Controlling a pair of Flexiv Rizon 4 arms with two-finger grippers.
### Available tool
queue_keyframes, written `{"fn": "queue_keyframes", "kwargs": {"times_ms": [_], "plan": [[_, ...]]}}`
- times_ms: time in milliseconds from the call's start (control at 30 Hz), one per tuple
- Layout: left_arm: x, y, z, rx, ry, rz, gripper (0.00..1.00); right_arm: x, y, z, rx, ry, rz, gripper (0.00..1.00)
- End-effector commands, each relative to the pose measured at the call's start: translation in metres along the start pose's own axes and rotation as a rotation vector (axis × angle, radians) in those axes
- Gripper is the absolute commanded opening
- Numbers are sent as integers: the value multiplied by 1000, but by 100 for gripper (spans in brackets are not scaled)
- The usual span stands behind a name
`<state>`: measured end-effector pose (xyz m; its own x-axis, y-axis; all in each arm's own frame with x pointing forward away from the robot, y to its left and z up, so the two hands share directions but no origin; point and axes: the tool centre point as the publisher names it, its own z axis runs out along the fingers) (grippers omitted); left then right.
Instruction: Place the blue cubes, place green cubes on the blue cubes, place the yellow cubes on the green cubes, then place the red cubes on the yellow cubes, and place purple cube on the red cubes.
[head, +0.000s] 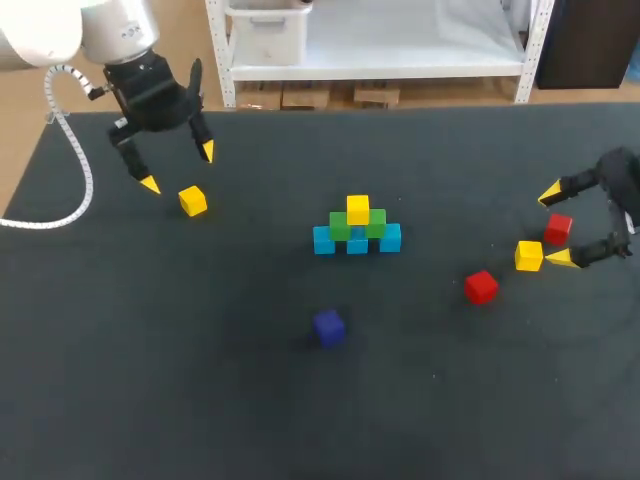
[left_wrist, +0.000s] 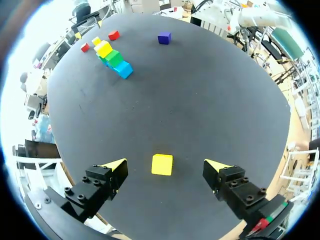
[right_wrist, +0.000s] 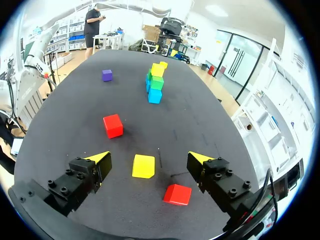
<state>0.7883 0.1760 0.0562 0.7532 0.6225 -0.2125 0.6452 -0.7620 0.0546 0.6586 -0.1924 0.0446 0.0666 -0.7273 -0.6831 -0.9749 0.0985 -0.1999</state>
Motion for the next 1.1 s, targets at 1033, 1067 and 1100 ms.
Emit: {"fn": "queue_keyframes", "kwargs": {"times_ms": [1033,1067,1100], "plan": [[13,3,51,61,-33,-27,100,1,0,1,1,-4,-1,100],[13,3,51,62,-33,-26,100,1,0,1,1,-4,-1,100],[12,3,52,63,-33,-26,100,1,0,1,1,-4,-1,100]]}}
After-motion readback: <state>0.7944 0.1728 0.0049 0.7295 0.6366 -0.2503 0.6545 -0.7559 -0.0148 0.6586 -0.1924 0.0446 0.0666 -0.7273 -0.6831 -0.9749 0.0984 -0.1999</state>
